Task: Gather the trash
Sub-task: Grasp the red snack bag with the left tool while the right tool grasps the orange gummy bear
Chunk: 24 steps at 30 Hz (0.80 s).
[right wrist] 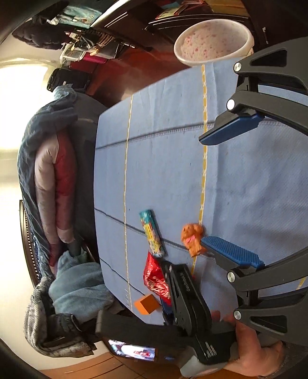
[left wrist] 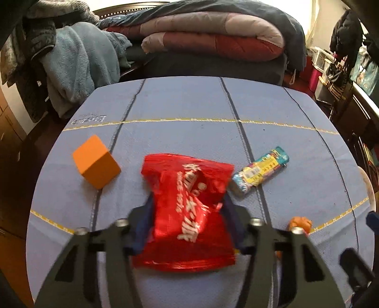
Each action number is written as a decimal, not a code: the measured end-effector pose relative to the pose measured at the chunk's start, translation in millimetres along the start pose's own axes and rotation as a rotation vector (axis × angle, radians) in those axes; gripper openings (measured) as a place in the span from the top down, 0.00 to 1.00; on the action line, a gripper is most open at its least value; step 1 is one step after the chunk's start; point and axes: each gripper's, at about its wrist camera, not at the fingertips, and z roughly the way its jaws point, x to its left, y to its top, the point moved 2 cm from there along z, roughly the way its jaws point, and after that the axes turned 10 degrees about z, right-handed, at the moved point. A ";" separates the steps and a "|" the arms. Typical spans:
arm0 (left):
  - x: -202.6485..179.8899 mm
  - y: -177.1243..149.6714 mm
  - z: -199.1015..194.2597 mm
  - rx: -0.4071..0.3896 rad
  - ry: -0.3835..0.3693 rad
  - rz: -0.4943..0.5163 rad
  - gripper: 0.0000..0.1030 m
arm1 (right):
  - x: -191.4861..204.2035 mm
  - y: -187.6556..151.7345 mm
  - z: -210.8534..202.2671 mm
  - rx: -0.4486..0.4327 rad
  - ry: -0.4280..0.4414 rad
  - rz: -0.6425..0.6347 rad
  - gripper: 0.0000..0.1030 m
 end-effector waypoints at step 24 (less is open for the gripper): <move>65.8 -16.4 -30.7 -0.062 -0.021 -0.137 0.69 | 46.7 -10.0 44.3 0.068 0.020 -0.074 0.61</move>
